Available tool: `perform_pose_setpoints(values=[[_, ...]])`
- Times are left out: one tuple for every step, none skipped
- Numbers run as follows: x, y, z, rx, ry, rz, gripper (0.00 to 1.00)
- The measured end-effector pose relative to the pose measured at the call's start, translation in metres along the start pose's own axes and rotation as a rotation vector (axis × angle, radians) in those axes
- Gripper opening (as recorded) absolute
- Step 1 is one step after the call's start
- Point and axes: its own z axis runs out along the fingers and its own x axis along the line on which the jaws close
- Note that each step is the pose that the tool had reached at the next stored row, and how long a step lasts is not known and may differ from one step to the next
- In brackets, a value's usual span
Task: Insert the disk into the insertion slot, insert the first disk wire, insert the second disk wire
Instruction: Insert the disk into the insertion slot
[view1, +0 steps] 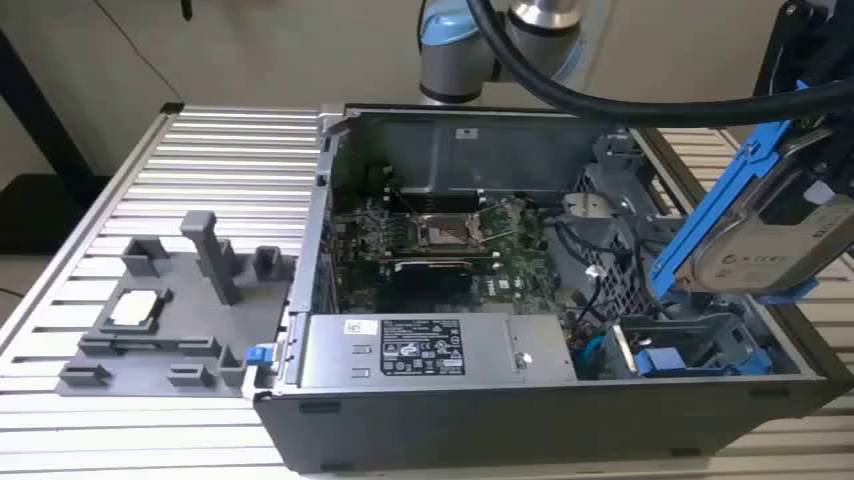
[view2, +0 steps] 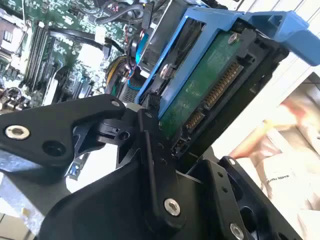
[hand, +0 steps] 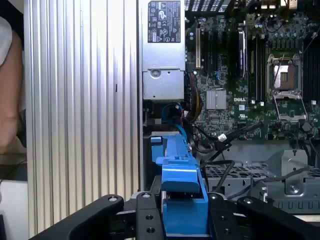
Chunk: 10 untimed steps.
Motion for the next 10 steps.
perform_pose_setpoints(values=[[0.0, 0.0, 0.0, 0.0, 0.0, 0.0, 0.33], [0.0, 0.0, 0.0, 0.0, 0.0, 0.0, 0.33], [0.0, 0.0, 0.0, 0.0, 0.0001, 0.0, 0.33], [0.0, 0.0, 0.0, 0.0, 0.0, 0.0, 0.33], [0.0, 0.0, 0.0, 0.0, 0.0, 0.0, 0.33], [0.0, 0.0, 0.0, 0.0, 0.0, 0.0, 0.33], [0.0, 0.0, 0.0001, 0.0, 0.0, 0.0, 0.33], [0.0, 0.0, 0.0004, 0.0, 0.0, 0.0, 0.33], [0.0, 0.0, 0.0009, 0.0, -0.0001, 0.0, 0.33], [0.0, -0.0001, 0.0015, 0.0001, -0.0001, 0.0, 0.33]])
